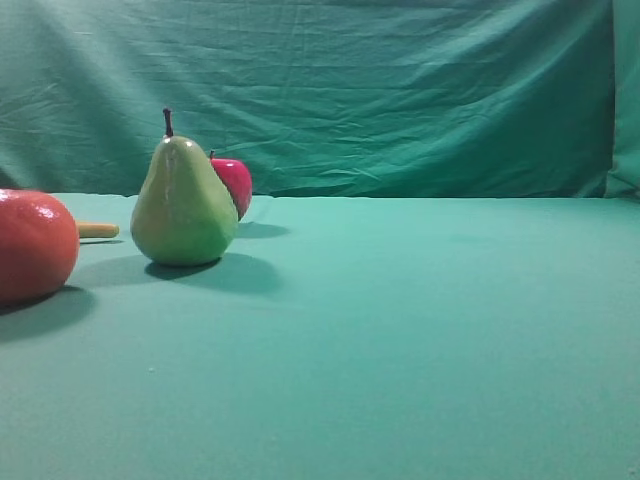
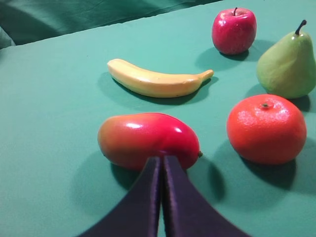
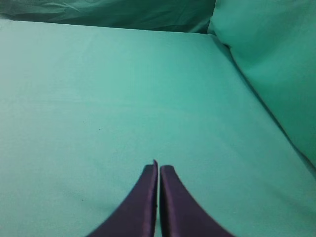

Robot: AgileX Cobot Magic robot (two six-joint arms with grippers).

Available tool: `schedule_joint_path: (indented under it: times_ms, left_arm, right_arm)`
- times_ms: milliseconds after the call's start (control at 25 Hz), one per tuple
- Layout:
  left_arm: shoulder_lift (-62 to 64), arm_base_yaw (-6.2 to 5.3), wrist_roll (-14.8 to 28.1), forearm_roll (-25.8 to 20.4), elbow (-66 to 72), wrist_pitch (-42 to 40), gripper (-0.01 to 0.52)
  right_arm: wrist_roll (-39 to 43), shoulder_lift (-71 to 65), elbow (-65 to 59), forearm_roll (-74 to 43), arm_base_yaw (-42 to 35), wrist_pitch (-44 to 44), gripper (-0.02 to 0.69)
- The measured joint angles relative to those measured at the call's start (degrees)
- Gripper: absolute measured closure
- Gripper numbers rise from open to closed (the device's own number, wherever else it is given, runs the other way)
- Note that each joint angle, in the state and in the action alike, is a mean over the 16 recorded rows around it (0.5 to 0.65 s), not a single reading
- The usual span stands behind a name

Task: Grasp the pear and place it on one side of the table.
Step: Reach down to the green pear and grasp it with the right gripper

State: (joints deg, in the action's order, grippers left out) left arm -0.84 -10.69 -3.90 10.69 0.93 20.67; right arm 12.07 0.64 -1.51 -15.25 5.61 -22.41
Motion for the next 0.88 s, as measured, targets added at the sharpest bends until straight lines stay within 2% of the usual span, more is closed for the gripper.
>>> schedule_joint_path:
  times_ms: [520, 720, 880]
  left_arm:
    - [0.0, 0.00, 0.0, 0.0, 0.0, 0.0, 0.514]
    - [0.0, 0.00, 0.0, 0.0, 0.0, 0.0, 0.514]
    - [0.0, 0.00, 0.0, 0.0, 0.0, 0.0, 0.514]
  right_arm:
    - [6.5, -2.2, 2.1, 4.5, 0.0, 11.8, 0.665]
    - [7.6, -9.3, 7.6, 6.0, 0.0, 13.7, 0.665]
    - [6.5, -17.8, 13.4, 6.2, 0.8, 11.6, 0.665]
